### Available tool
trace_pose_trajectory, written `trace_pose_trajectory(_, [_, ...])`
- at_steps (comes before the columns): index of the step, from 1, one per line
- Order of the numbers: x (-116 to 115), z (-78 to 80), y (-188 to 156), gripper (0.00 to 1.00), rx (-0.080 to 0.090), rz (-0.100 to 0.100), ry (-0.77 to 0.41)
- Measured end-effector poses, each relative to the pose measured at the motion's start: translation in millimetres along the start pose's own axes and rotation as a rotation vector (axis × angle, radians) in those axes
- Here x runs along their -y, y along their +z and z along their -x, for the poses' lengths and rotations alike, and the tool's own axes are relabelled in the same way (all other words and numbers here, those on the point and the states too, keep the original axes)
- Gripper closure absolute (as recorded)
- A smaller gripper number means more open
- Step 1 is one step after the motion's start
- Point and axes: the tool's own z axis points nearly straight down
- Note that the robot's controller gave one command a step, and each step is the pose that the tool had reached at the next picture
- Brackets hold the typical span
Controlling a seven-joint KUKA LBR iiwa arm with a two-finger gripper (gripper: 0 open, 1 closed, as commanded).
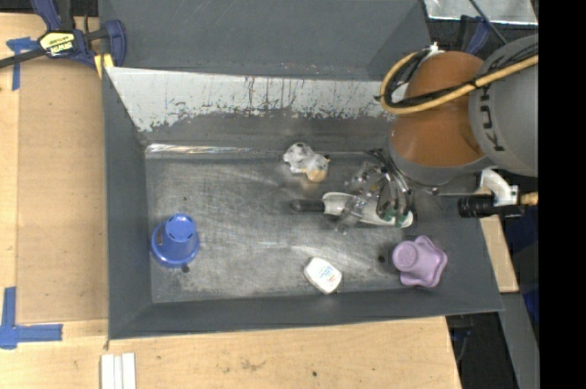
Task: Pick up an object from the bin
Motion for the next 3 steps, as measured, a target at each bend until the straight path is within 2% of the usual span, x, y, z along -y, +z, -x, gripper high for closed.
trace_pose_trajectory(1, [-0.8,2.3,-14.6,1.0,0.008,0.003,-0.001])
trace_pose_trajectory(3, [-0.1,0.8,-35.5,1.0,0.002,0.001,-0.002])
